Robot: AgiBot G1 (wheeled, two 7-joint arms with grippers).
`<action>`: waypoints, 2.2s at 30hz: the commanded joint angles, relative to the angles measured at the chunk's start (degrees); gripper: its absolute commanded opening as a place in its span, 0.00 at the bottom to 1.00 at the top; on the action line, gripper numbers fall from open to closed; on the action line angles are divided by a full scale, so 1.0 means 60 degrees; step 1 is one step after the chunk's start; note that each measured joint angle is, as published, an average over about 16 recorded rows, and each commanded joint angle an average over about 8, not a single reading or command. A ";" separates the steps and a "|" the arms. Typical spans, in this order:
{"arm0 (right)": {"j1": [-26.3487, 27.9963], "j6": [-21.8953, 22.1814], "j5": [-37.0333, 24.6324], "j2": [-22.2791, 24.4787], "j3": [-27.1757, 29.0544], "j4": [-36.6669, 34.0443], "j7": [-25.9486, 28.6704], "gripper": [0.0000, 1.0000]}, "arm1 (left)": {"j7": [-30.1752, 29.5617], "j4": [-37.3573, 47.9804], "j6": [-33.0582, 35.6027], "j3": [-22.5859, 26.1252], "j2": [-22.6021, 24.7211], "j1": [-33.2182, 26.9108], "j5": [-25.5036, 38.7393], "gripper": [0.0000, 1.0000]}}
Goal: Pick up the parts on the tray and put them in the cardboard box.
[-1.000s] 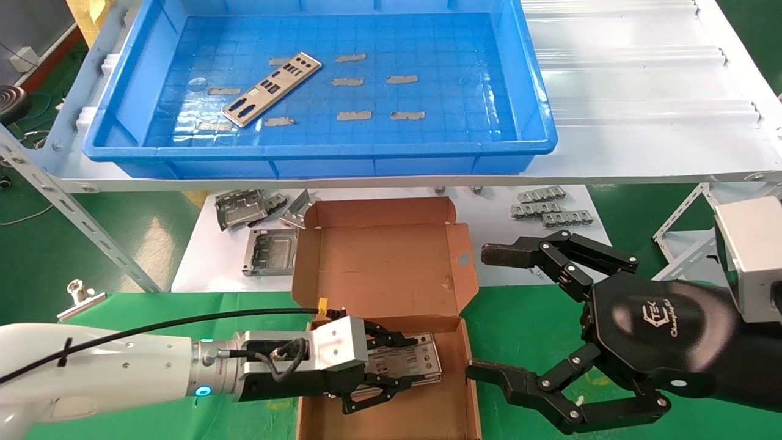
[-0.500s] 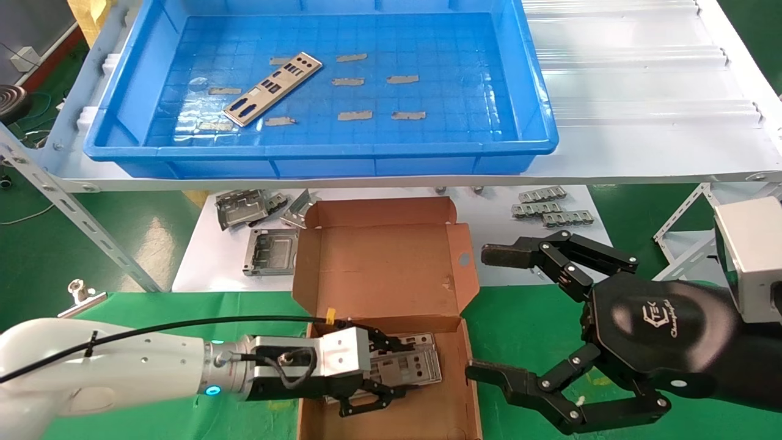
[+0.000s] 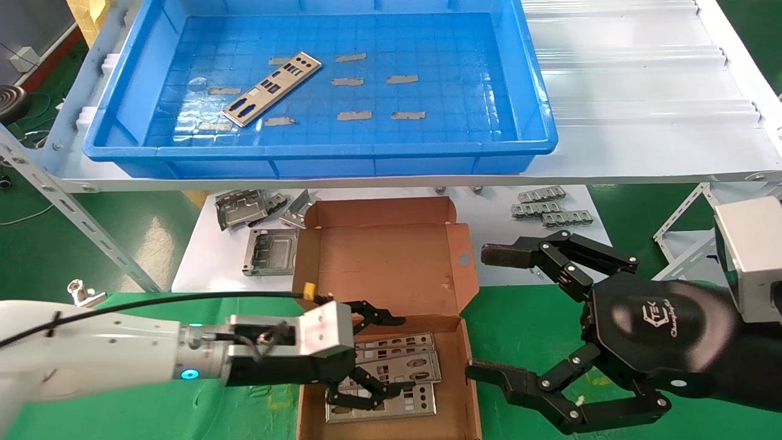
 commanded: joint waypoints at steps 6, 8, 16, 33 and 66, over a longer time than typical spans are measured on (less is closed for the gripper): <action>-0.0001 0.0001 0.0000 0.0000 0.0000 0.0000 0.0000 1.00 | -0.1362 0.0250 0.1390 -0.0376 -0.0370 0.0139 -0.1403 1.00; -0.0001 0.0001 0.0000 0.0000 0.0001 -0.0001 0.0000 1.00 | -0.1594 0.0380 0.1697 -0.0506 -0.0450 0.0240 -0.1807 1.00; -0.0002 0.0003 0.0001 0.0001 0.0001 -0.0001 0.0000 1.00 | -0.1707 0.0524 0.1922 -0.0620 -0.0506 0.0349 -0.2154 1.00; -0.0003 -0.0001 0.0001 0.0001 0.0001 -0.0002 0.0000 1.00 | -0.2061 -0.0518 0.1823 -0.1063 -0.1220 0.0577 -0.2431 1.00; -0.0003 -0.0001 0.0001 0.0001 0.0001 -0.0002 0.0000 1.00 | -0.3301 -0.3445 0.1866 -0.2529 -0.3434 0.1356 -0.3691 1.00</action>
